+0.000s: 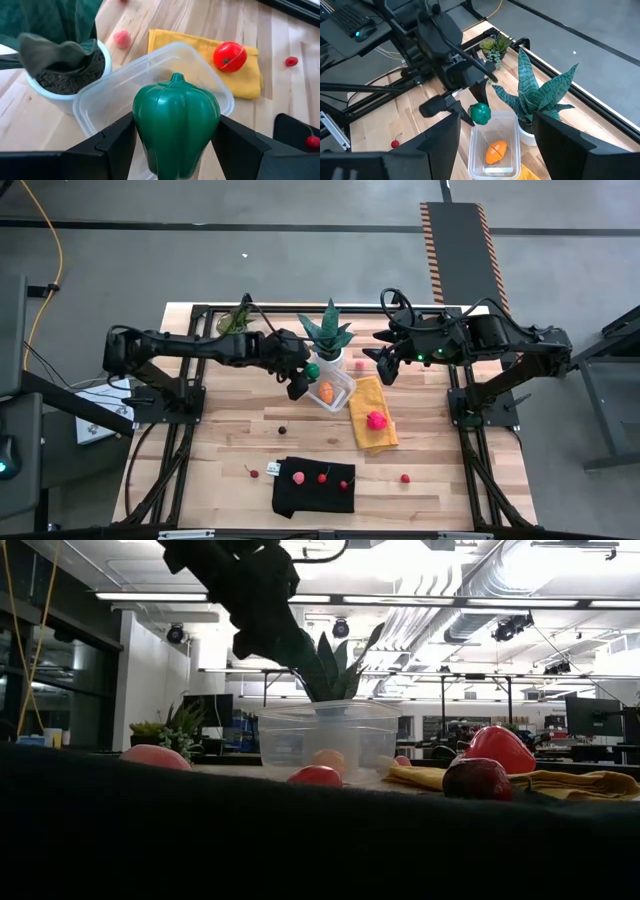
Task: Pick and placing Produce into tupperware
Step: Put the green bell pepper into the transparent container
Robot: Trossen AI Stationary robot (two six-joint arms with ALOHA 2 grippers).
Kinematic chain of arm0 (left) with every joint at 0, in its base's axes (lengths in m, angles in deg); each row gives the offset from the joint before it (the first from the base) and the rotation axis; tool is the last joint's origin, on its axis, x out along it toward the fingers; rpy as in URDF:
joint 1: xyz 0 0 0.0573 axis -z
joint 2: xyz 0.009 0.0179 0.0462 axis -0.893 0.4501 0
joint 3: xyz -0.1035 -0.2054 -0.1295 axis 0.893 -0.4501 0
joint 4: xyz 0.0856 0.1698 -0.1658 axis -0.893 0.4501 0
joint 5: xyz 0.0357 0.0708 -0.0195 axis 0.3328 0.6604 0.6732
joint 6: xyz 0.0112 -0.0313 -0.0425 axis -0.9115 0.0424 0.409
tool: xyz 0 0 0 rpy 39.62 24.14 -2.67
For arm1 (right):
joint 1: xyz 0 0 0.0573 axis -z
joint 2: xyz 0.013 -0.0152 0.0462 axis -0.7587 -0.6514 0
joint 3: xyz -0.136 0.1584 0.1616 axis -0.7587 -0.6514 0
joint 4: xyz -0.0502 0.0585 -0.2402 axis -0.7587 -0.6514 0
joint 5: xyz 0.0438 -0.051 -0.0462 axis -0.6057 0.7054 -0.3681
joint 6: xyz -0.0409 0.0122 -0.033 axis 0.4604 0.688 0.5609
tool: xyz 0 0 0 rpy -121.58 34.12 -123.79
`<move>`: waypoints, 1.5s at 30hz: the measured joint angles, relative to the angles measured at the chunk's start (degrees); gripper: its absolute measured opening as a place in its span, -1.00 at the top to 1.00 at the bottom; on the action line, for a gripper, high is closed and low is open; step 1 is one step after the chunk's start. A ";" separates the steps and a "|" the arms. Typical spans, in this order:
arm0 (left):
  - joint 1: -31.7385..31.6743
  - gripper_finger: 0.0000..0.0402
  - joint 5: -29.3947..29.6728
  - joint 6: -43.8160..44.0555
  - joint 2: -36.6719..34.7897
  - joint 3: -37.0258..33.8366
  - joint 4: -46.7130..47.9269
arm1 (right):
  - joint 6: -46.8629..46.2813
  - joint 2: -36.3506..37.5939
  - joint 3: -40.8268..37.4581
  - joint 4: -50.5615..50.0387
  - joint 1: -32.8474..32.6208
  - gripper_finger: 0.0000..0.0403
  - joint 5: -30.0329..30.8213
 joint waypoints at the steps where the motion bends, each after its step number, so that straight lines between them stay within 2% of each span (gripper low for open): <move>1: 0.00 -0.13 0.12 0.00 0.27 0.00 -0.09 | 0.00 0.00 0.00 0.00 0.00 -0.18 0.00; 23: -0.01 -0.13 7.22 0.22 4.13 0.00 -0.36 | 0.49 0.00 0.00 -0.28 0.00 -0.18 -0.02; 33: 0.00 -0.13 7.58 0.22 5.33 0.02 -3.75 | 0.51 0.00 0.00 -0.48 -0.01 -0.18 -0.04; 45: 0.00 -0.13 7.56 0.12 6.53 -0.04 -2.80 | 0.42 0.02 0.00 -0.48 -0.02 -0.18 -0.04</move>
